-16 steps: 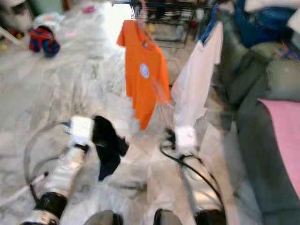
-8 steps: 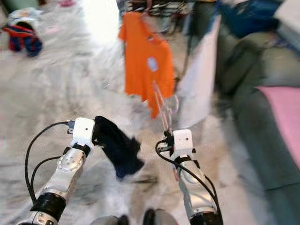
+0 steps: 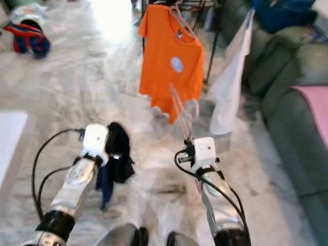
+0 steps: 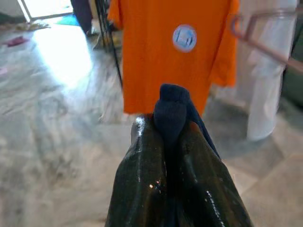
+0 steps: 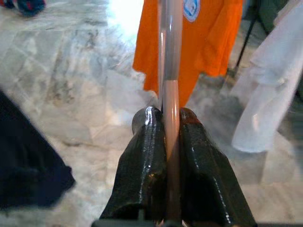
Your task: Hang hanger
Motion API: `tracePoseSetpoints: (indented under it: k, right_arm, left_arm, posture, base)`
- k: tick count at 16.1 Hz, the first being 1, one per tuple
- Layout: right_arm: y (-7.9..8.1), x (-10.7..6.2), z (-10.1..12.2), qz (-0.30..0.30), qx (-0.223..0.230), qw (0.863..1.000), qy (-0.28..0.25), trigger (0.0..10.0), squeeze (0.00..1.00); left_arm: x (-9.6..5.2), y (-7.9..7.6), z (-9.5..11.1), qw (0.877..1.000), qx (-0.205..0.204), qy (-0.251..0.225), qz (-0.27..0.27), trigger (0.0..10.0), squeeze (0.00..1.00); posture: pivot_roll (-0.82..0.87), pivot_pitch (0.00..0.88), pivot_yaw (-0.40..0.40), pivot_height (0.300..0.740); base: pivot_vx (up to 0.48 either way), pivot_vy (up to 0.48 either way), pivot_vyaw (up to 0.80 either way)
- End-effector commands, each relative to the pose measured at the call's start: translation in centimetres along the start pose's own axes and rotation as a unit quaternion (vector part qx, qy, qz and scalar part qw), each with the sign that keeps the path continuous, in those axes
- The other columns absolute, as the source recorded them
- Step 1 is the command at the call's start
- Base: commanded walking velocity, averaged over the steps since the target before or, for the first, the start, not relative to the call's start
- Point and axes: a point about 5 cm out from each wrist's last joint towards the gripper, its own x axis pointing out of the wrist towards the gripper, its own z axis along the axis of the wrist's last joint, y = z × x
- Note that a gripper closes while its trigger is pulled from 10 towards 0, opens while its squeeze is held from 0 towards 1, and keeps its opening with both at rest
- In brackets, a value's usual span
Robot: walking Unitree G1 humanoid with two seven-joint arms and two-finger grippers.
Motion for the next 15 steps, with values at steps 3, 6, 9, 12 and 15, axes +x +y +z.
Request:
tracePoseSetpoints:
  k: [3,6,9,12,15]
  right_arm:
    - [-0.10,-0.44,-0.74,-0.003,-0.001,1.000,0.014,10.0,0.00]
    - [-0.04,-0.45,-0.72,-0.003,-0.003,1.000,0.015,10.0,0.00]
    - [0.00,-0.44,-0.69,-0.003,-0.003,1.000,0.014,10.0,0.00]
    - [0.07,-0.45,-0.69,-0.005,-0.002,1.000,0.013,10.0,0.00]
    - [0.20,-0.29,-0.61,-0.007,0.001,1.000,0.011,10.0,0.00]
  left_arm:
    - [-0.57,-0.31,-0.68,1.000,-0.002,0.009,-0.008,10.0,0.00]
    - [-0.63,-0.44,-0.60,1.000,-0.013,0.005,-0.012,10.0,0.00]
    - [-0.59,-0.52,-0.46,1.000,-0.013,0.002,-0.014,10.0,0.00]
    - [-0.63,-0.54,-0.50,1.000,-0.015,0.001,-0.014,10.0,0.00]
    - [-0.69,-0.53,-0.39,0.999,-0.022,-0.003,-0.029,10.0,0.00]
  posture:
    - [0.04,0.228,-0.043,0.740]
    - [0.04,0.227,-0.039,0.740]
    - [0.04,0.226,-0.036,0.740]
    - [0.04,0.223,-0.029,0.740]
    - [0.05,0.218,-0.021,0.740]
  base:
    - [0.000,0.000,0.00]
    - [0.000,-0.120,0.00]
    - [0.000,-0.379,0.00]
    - [0.000,-0.160,0.00]
    - [0.000,0.000,0.00]
